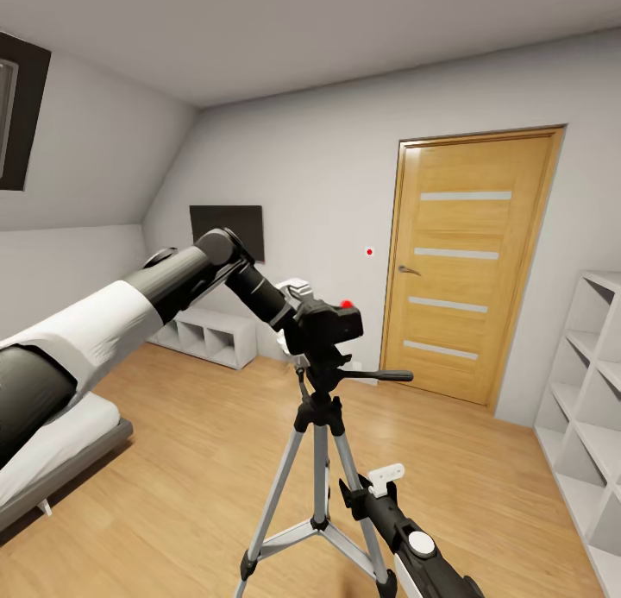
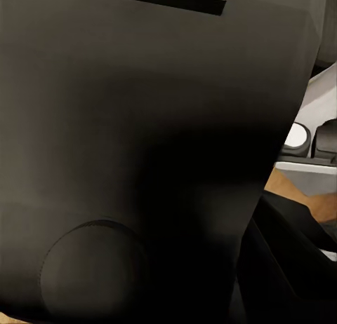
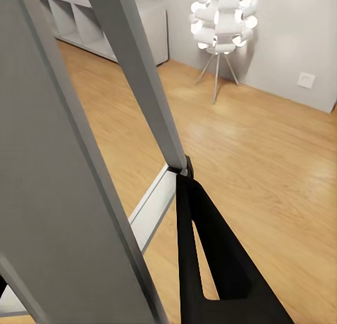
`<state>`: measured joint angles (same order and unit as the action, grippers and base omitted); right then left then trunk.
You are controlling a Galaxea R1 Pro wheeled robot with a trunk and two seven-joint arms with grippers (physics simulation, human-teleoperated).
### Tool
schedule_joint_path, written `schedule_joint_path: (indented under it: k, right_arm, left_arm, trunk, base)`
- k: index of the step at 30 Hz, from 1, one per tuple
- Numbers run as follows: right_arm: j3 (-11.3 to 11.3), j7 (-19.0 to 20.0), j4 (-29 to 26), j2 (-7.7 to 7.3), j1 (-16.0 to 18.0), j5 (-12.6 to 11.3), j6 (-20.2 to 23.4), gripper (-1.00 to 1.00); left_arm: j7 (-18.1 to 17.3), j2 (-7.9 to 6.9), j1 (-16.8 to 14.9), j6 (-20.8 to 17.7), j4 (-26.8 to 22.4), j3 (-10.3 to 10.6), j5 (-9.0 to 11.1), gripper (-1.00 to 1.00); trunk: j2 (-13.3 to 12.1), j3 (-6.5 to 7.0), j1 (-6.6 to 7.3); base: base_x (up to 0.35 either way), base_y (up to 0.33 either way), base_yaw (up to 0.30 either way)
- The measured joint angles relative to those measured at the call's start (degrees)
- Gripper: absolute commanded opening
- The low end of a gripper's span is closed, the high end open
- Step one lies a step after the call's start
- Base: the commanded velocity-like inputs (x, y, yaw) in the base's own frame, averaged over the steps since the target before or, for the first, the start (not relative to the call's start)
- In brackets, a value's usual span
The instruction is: Attach the digital camera to the camera tripod in the bedroom.
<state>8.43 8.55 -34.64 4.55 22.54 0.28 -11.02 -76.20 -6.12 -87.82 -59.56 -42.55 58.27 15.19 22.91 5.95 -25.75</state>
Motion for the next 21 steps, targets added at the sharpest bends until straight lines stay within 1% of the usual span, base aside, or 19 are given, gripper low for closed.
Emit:
schedule_joint_path:
  k: [5, 21]
  right_arm:
    - [0.0, 0.0, 0.0, 0.00, 0.0, 0.0, 0.0, -1.00]
    - [0.0, 0.0, 0.0, 0.00, 0.0, 0.0, 0.0, -1.00]
  left_arm:
    - [0.0, 0.21, 0.0, 0.0, 0.0, 0.0, 0.0, -1.00]
    - [0.0, 0.11, 0.0, 0.0, -0.3, -0.1, 0.0, -1.00]
  trunk:
    - [0.0, 0.00, 0.00]
    - [0.0, 0.00, 0.00]
  base:
    - [0.000, 0.000, 0.000]
    - [0.000, 0.000, 0.000]
